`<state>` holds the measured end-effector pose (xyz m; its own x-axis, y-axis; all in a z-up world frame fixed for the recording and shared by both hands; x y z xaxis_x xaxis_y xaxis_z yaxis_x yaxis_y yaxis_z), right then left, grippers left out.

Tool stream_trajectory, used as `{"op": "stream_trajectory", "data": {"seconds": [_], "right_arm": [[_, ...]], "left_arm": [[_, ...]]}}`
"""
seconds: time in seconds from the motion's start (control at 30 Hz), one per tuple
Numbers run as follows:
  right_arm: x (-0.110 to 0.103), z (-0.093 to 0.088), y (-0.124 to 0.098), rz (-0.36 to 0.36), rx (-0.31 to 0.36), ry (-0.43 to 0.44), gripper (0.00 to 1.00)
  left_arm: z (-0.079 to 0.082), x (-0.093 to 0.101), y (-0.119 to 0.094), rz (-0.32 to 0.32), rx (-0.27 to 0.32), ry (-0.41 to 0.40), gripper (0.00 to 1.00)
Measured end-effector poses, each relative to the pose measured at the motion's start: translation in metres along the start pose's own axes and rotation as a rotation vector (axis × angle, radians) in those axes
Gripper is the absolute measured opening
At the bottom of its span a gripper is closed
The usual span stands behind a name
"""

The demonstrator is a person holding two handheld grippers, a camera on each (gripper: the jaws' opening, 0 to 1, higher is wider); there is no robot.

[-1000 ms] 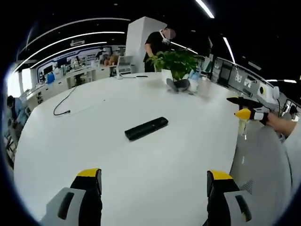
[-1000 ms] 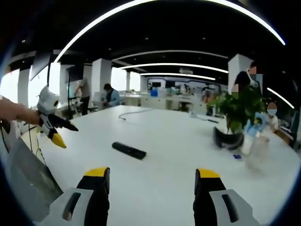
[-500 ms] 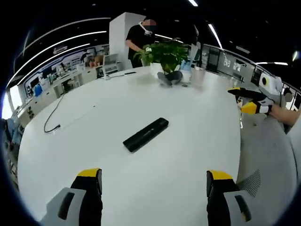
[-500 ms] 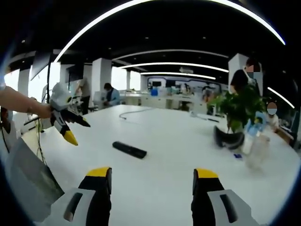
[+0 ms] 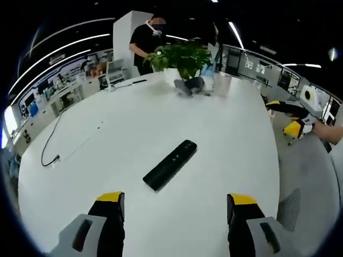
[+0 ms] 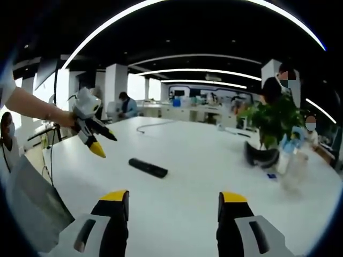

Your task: Press the specified remote control buttons in sequence, fully releasing each button before pressing the next.

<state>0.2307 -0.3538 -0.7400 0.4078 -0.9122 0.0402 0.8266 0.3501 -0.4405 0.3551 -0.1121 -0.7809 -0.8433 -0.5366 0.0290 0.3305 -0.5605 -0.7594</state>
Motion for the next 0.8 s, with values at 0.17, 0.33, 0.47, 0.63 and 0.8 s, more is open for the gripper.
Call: {"op": "stream_trajectory", "data": {"seconds": [0.17, 0.33, 0.47, 0.63, 0.8], "right_arm": [[-0.001, -0.001, 0.0, 0.007, -0.007, 0.007, 0.63], [-0.002, -0.002, 0.001, 0.013, -0.013, 0.005, 0.61], [-0.003, -0.004, 0.002, 0.022, -0.022, 0.012, 0.57], [-0.005, -0.008, 0.003, 0.033, -0.046, 0.003, 0.54], [-0.007, -0.011, 0.005, 0.041, -0.068, -0.004, 0.51]], "left_arm": [[0.004, -0.003, 0.014, -0.031, -0.056, 0.057, 0.74], [0.005, -0.005, 0.029, -0.056, -0.111, 0.103, 0.74], [0.001, -0.007, 0.039, -0.091, -0.151, 0.132, 0.74], [-0.005, -0.012, 0.052, -0.086, -0.217, 0.194, 0.74], [-0.007, -0.016, 0.063, -0.104, -0.259, 0.24, 0.73]]}}
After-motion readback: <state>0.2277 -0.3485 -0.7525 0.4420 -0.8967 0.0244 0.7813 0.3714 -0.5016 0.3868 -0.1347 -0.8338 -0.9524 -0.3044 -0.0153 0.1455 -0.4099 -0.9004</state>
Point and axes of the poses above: the point that each gripper's makers call its tool centre point, and the gripper's own axes: y roughly forward along the fingers, x roughly to its right, z roughly out of its top, the point moved 1 cm from there along -y, roughly backward along the fingers, and after that the axes turned 5 degrees about -x, right-handed, at the moved point
